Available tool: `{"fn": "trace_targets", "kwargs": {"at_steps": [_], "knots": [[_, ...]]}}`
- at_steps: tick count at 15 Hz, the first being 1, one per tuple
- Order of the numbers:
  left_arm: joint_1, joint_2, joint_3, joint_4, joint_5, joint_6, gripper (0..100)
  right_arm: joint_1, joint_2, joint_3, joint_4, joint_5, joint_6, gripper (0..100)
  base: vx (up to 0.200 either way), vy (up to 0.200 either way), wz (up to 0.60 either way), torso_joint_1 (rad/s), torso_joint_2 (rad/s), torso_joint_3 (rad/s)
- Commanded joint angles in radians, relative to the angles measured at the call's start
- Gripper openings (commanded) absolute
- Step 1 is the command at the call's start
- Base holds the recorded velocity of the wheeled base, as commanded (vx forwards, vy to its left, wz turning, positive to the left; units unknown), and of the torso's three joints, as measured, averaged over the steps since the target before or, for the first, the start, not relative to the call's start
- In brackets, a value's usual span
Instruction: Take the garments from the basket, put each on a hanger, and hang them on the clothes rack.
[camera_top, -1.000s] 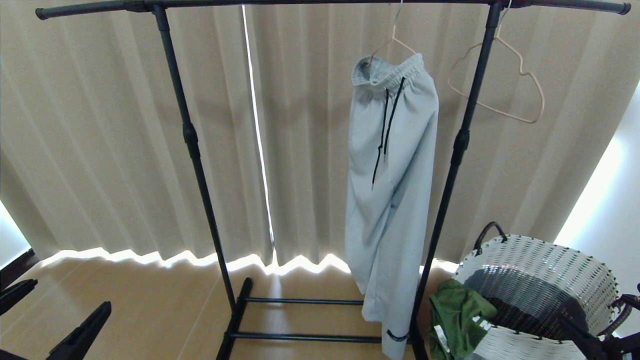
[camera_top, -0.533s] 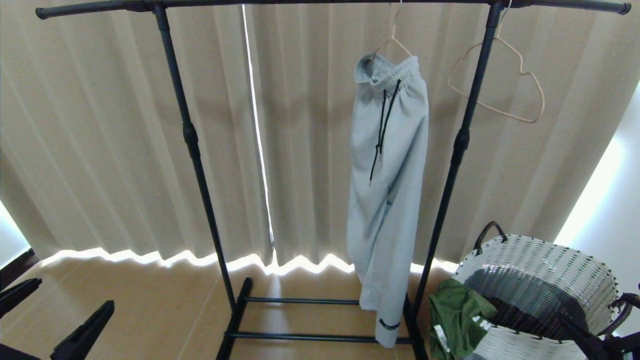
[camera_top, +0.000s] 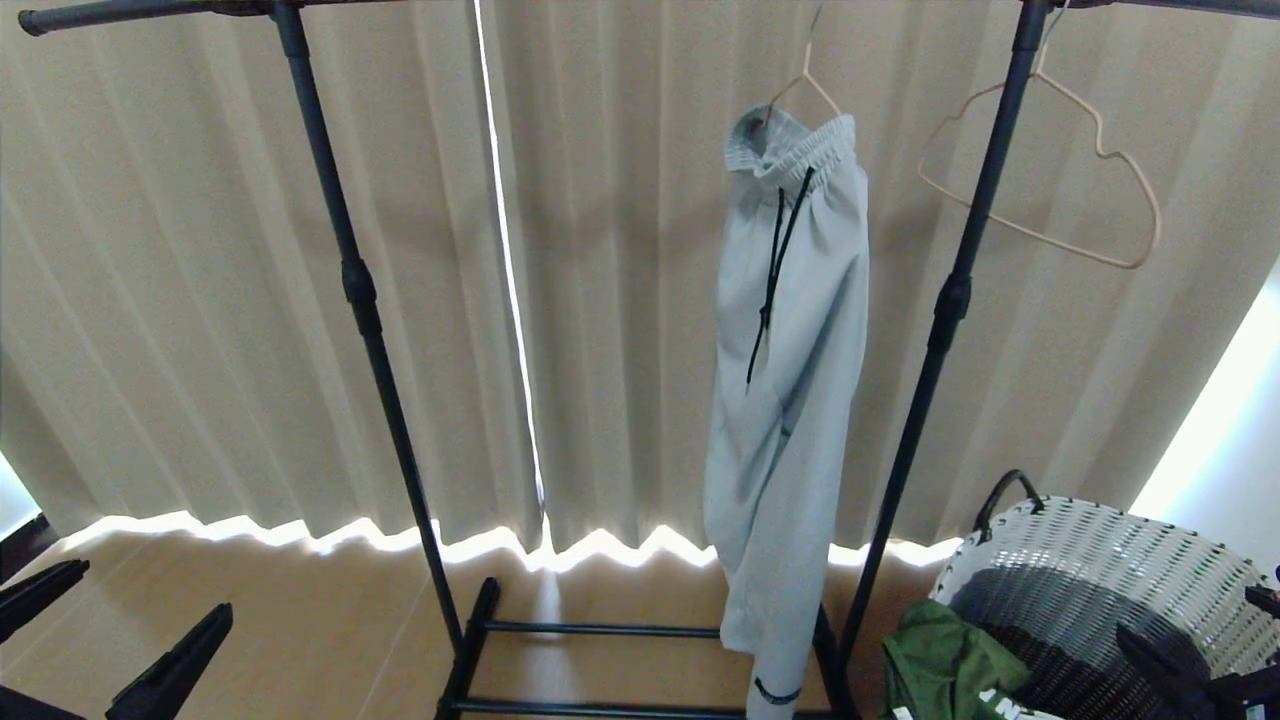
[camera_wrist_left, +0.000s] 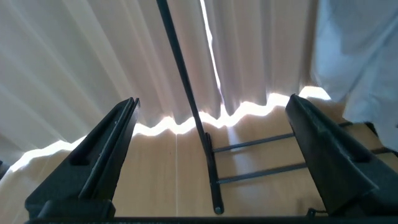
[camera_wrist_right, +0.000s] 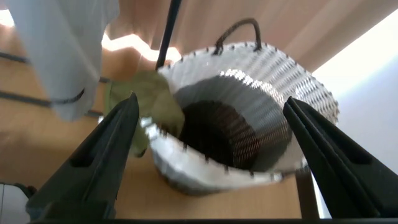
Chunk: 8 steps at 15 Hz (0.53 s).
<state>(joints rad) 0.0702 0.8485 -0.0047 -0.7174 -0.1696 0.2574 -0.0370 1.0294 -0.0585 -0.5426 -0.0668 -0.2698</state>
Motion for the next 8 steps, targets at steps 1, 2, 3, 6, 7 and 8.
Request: {"fn": "trace_targets", "kwargs": {"at_steps": [1, 2, 3, 6, 7, 8], "knots": [[0.000, 0.000, 0.005, 0.000, -0.001, 0.002, 100, 0.000, 0.005, -0.001, -0.002, 0.005, 0.000, 100, 0.200, 0.000, 0.00, -0.002, 0.00, 0.002], [-0.029, -0.002, 0.005, 0.000, -0.002, 0.003, 100, 0.002, 0.006, -0.011, -0.008, 0.012, 0.003, 100, 0.000, 0.000, 0.00, 0.000, 0.00, 0.000], [-0.072, -0.002, 0.005, 0.000, -0.004, 0.003, 100, 0.011, 0.008, -0.011, -0.002, 0.013, 0.003, 100, 0.000, 0.000, 0.00, 0.000, 0.00, 0.000], [-0.115, -0.020, 0.005, -0.002, -0.004, 0.000, 100, 0.066, 0.046, -0.035, 0.003, 0.048, -0.006, 100, 0.000, 0.000, 0.00, 0.000, 0.00, 0.000], [-0.116, -0.029, 0.005, 0.000, -0.004, 0.002, 100, 0.083, 0.117, -0.067, 0.024, 0.048, -0.042, 100, 0.000, 0.000, 0.00, 0.000, 0.00, 0.000], [-0.116, -0.032, 0.005, 0.000, -0.005, 0.003, 100, 0.092, 0.161, -0.086, 0.042, 0.045, -0.091, 100, 0.000, 0.000, 0.00, 0.000, 0.00, 0.000]]}}
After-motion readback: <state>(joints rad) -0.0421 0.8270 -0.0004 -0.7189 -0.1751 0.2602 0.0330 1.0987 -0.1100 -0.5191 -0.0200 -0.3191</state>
